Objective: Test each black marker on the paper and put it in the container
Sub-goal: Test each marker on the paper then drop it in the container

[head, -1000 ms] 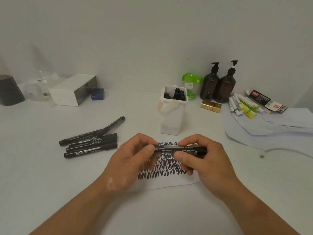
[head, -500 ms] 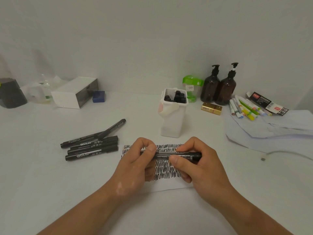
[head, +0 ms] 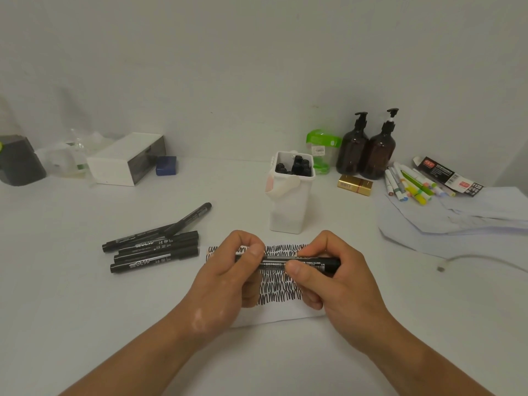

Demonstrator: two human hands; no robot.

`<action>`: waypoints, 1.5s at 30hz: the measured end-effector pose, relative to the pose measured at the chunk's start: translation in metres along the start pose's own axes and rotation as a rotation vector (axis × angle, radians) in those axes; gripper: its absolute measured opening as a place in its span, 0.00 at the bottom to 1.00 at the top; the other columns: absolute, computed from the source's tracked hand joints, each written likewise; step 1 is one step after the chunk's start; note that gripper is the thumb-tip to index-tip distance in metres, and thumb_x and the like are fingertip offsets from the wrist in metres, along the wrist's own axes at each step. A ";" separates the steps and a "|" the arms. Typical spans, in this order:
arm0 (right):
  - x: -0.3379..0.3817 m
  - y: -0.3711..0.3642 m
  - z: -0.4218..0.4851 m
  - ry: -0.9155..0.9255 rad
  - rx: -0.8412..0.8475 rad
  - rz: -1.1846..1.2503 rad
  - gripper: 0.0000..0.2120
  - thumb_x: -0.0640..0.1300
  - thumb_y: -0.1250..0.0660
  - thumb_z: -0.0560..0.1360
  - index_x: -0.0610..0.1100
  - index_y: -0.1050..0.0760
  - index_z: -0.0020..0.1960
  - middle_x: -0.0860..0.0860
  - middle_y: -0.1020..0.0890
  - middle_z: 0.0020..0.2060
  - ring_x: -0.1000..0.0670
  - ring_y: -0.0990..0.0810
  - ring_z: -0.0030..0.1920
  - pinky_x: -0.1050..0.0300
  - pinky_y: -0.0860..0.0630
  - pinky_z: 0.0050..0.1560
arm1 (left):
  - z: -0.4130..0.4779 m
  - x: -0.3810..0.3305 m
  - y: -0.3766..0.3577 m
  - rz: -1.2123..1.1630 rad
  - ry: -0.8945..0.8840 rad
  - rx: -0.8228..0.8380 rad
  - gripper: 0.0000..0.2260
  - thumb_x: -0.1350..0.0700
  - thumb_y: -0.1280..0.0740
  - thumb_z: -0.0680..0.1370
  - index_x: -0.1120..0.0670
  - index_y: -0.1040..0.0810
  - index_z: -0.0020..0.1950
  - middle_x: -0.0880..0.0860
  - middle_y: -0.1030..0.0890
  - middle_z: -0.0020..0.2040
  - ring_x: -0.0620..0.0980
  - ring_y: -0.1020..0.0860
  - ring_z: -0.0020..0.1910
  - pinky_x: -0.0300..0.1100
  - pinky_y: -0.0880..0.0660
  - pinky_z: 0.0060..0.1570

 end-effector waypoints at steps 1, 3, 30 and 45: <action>0.000 0.000 0.000 0.000 0.003 -0.012 0.10 0.43 0.24 0.69 0.47 0.26 0.40 0.48 0.25 0.26 0.49 0.32 0.25 0.56 0.33 0.26 | 0.000 0.002 0.000 0.006 0.001 0.006 0.11 0.47 0.37 0.78 0.53 0.29 0.44 0.45 0.38 0.28 0.48 0.41 0.27 0.38 0.39 0.27; 0.000 0.004 0.001 0.005 -0.006 -0.068 0.10 0.45 0.24 0.69 0.48 0.25 0.40 0.50 0.24 0.26 0.49 0.31 0.25 0.56 0.32 0.27 | 0.001 0.009 -0.002 0.025 0.020 0.042 0.12 0.45 0.36 0.78 0.53 0.30 0.45 0.45 0.37 0.28 0.47 0.39 0.27 0.39 0.37 0.28; -0.005 -0.006 0.000 0.039 0.127 -0.101 0.08 0.49 0.27 0.71 0.52 0.17 0.50 0.51 0.18 0.33 0.52 0.23 0.32 0.58 0.25 0.35 | -0.004 -0.012 -0.001 0.598 -0.193 0.098 0.06 0.47 0.27 0.73 0.40 0.17 0.49 0.44 0.15 0.43 0.46 0.19 0.41 0.45 0.21 0.46; 0.076 0.118 0.037 0.205 -0.554 -0.036 0.10 0.40 0.30 0.78 0.52 0.19 0.41 0.51 0.19 0.29 0.51 0.22 0.30 0.58 0.27 0.28 | 0.007 -0.013 0.054 0.504 -0.129 -0.255 0.05 0.51 0.26 0.75 0.40 0.18 0.46 0.44 0.18 0.35 0.41 0.22 0.34 0.39 0.24 0.39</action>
Point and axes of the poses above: each hand's wrist, its own z-axis towards the middle knuckle, its own y-axis out of the back of the hand, x = y × z, the point moved 9 cm from there along z, towards the middle knuckle
